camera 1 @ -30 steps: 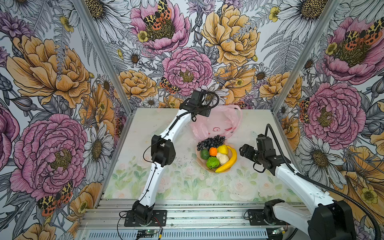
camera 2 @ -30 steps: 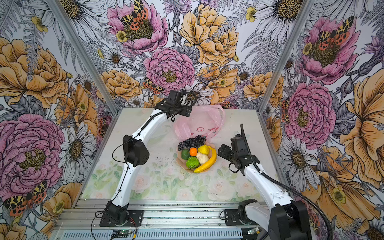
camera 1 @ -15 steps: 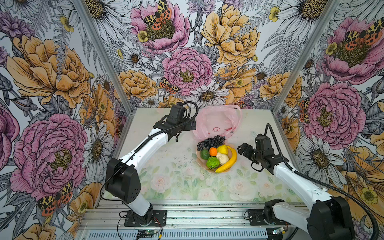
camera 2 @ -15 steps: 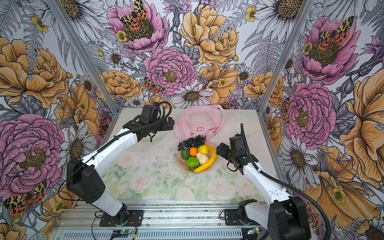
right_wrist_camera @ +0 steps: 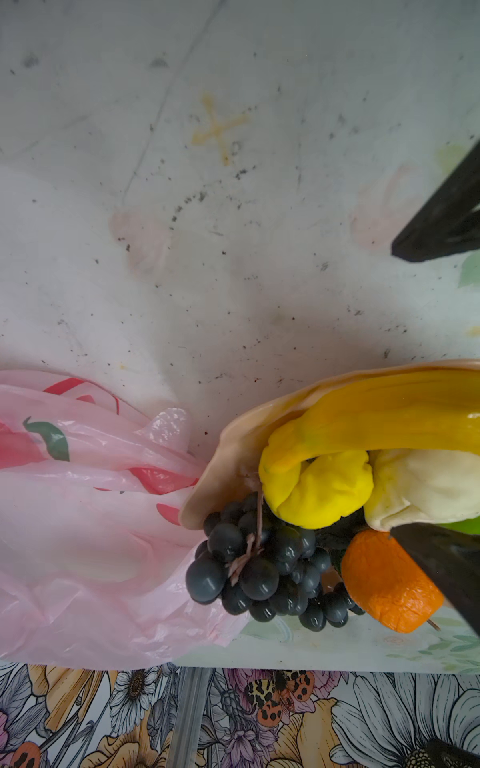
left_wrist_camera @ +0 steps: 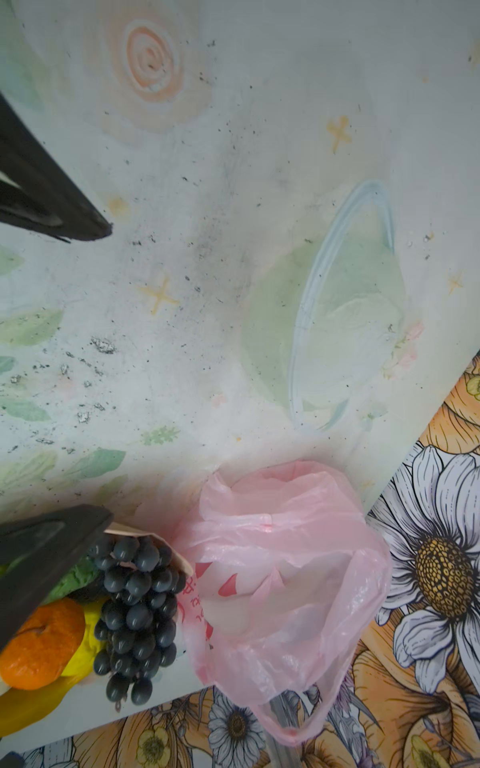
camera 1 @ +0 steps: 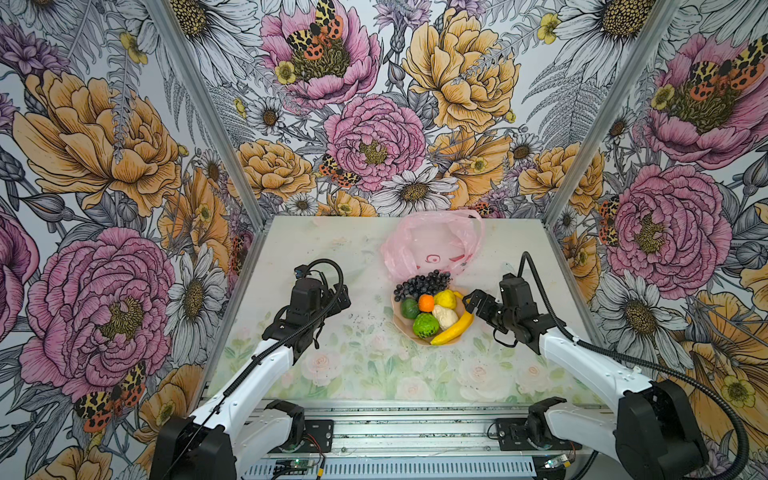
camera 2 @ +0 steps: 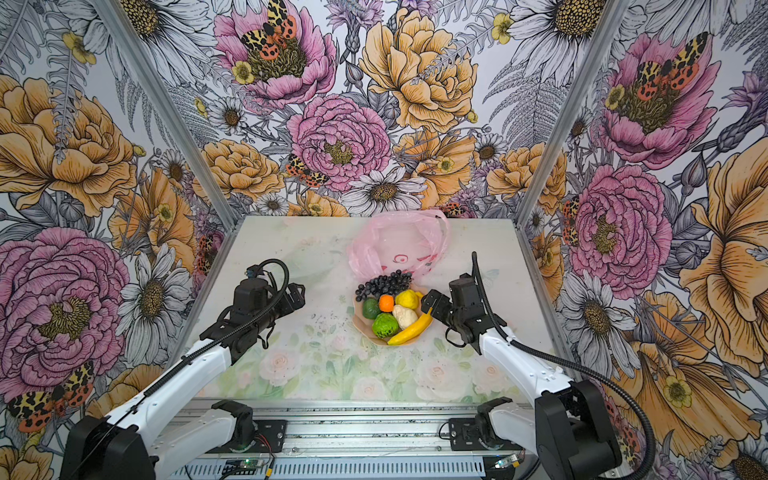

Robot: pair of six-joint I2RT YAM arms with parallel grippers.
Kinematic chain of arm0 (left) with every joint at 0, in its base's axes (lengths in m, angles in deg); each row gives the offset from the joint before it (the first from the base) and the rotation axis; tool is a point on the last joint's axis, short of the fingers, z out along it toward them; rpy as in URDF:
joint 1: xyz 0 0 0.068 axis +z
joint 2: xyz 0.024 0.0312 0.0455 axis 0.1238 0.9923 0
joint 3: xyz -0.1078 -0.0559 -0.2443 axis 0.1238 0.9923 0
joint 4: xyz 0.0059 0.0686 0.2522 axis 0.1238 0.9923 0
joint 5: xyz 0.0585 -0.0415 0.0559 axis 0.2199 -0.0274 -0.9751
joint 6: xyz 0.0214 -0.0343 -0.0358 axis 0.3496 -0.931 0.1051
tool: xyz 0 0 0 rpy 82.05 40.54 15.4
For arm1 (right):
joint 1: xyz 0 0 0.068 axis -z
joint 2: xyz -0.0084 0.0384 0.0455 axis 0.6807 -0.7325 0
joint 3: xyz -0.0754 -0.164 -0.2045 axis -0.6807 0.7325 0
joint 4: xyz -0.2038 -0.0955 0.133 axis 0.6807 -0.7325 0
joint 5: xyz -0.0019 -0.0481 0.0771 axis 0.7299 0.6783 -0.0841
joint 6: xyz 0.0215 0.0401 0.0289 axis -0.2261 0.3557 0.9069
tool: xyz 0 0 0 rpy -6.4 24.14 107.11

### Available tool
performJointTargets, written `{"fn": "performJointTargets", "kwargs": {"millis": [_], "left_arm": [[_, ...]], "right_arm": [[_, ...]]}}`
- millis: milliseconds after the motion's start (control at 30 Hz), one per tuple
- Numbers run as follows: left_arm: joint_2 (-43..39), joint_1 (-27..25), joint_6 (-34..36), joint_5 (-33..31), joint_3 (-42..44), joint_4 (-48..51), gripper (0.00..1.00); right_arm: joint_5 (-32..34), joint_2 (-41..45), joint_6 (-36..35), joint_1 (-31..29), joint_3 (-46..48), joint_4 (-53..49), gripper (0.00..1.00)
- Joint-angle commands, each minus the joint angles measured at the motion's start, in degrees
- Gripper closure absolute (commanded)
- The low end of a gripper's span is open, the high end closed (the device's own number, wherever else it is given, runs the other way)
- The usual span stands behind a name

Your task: Take the fake fruits out of the plastic bag

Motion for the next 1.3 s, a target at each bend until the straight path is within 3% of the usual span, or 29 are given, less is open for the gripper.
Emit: {"fn": "performJointTargets", "kwargs": {"millis": [0,333,1267], "left_arm": [[-2.6,0.8,-0.7,-0.3,1.4,-3.7,0.01],[-3.4,0.9,-0.2,-1.7,1.9,-3.3,0.01],[-1.8,2.2,0.8,-3.5,3.4,-2.7,0.01]], "right_arm": [[-1.7,-1.3,2.1,-0.6,0.5,5.1,0.01],[-5.1,-6.4,5.9,-1.9,1.5,12.9,0.01],[-8.6,-17.1,6.2,-7.3,-4.3,21.4,0.05]]}}
